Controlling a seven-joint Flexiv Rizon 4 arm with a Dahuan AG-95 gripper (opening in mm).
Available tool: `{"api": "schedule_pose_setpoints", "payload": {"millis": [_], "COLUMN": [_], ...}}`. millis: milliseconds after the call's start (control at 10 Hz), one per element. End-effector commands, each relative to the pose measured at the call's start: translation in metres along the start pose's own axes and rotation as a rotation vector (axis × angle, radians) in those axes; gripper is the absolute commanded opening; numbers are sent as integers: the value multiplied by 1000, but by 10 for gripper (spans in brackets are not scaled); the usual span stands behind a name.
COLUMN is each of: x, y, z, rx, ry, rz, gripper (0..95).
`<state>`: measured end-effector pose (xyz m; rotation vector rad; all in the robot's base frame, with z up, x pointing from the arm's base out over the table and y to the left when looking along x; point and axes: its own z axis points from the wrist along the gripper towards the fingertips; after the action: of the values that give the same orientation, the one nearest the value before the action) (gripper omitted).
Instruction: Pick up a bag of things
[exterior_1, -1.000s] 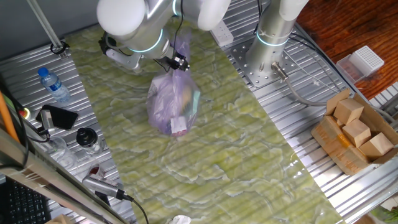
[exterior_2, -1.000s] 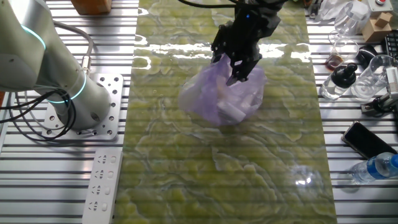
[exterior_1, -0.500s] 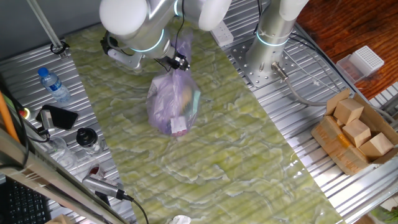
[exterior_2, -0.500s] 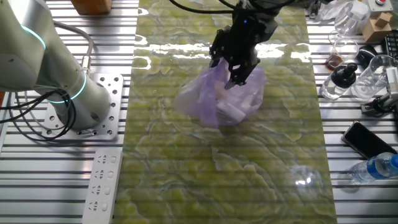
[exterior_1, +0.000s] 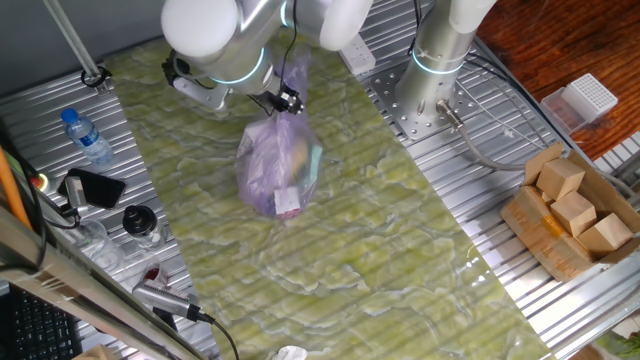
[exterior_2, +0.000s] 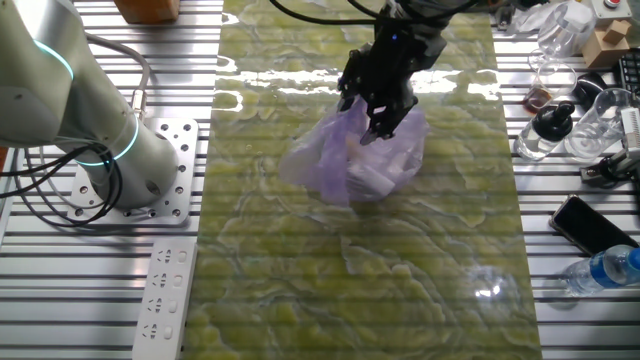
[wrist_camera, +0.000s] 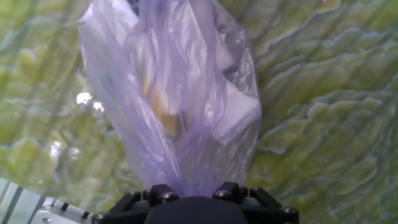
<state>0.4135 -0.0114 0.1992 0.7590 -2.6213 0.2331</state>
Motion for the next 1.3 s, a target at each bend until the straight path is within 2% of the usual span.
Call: {"api": "schedule_pose_setpoints", "payload": {"millis": [100,700,1000,1100,1200,1300], "x": [-1,0,11,15,23,26], "y": [0,0,-1,-1,-1,0], "z": [0,0,-3,-5,-9,-13], "rx": [6,12,14,16,19,12], "ry": [6,8,1,-10,-85,-123], "rz": [3,24,56,64,85,84], "gripper": [0,0,0,0,0,0]}}
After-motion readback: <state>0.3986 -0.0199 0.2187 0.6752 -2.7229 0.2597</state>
